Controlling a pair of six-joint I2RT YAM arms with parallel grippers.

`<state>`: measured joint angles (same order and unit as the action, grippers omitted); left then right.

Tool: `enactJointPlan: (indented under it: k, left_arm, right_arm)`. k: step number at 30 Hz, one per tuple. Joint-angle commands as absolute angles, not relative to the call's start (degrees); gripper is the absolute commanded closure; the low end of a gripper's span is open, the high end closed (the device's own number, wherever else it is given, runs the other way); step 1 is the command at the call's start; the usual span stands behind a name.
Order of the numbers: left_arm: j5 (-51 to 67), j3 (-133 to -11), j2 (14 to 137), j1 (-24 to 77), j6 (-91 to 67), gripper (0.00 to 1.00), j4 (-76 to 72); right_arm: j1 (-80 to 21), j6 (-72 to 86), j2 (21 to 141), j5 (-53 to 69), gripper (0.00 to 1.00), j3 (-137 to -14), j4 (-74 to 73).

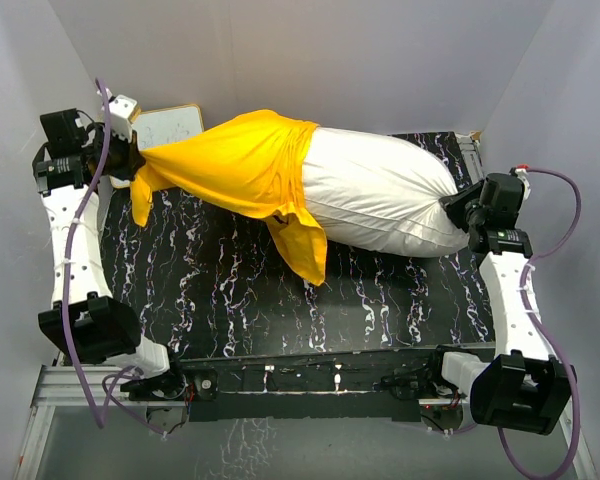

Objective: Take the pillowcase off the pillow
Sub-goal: Remove the pillow from the pillowcase.

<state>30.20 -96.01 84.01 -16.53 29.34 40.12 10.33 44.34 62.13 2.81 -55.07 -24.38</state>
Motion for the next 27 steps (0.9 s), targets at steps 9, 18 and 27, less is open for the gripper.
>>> enactJointPlan:
  k: [9, 18, 27]
  left_arm:
    - [22.74, -101.21, 85.29, -34.75, 26.16, 1.0, 29.81]
    - [36.15, -94.37, 84.41, -35.4, 28.01, 1.0, 35.5]
    - [48.65, -84.77, 84.91, -12.67, 32.3, 0.03, 46.19]
  right_arm:
    - [17.25, 45.91, 65.02, -8.73, 0.92, -63.29, -19.76]
    - [17.25, 46.9, 63.59, -4.21, 0.92, -60.2, -18.26]
    - [13.84, 45.14, 61.22, 15.19, 0.92, -47.83, 0.21]
